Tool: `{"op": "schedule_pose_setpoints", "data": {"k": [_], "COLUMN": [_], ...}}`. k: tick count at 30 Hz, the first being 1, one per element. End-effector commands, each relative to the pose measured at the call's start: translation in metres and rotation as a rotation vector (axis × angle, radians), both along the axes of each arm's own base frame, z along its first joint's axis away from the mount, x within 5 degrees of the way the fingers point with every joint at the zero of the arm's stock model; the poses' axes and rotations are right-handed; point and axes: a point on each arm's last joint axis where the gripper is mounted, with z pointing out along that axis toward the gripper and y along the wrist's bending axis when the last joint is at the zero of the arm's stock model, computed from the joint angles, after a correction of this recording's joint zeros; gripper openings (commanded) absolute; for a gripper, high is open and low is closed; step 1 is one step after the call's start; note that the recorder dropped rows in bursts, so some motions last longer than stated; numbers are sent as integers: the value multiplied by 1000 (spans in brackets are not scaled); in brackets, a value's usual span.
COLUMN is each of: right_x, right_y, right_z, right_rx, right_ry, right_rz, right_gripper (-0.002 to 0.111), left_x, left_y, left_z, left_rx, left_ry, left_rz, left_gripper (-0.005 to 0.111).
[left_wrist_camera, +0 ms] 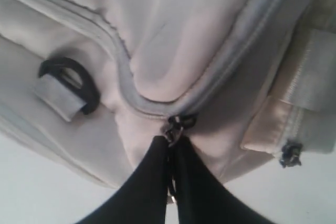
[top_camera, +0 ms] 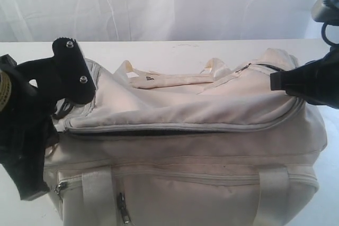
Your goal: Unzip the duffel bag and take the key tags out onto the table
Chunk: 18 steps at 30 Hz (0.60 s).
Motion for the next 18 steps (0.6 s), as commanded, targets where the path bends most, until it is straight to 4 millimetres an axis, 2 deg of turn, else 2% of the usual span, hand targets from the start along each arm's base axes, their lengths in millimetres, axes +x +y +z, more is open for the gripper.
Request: {"op": "schedule_pose_setpoints", "data": {"k": [1,7,13,18], "right_x": [0,-17,-49,-60], "right_y": [0,8,20,43], "right_z": [6,27,51,50], "right_rx": [-33,-59,-84,-141], "right_ry": [-44,-157,-291,-348], "right_rz": [28,197,430,749], "right_gripper": [12,53,55,55], "left_x": [-8,-16,-16,-17], "left_y": [5,9,10,7], "left_z": [-4,0,5,5], "left_rx": [-52,-35,-57,-80], "left_ry": [158,178,132,134], "left_rz": [-98,-230,-251,-258], "left_gripper": [0,0,0,0]}}
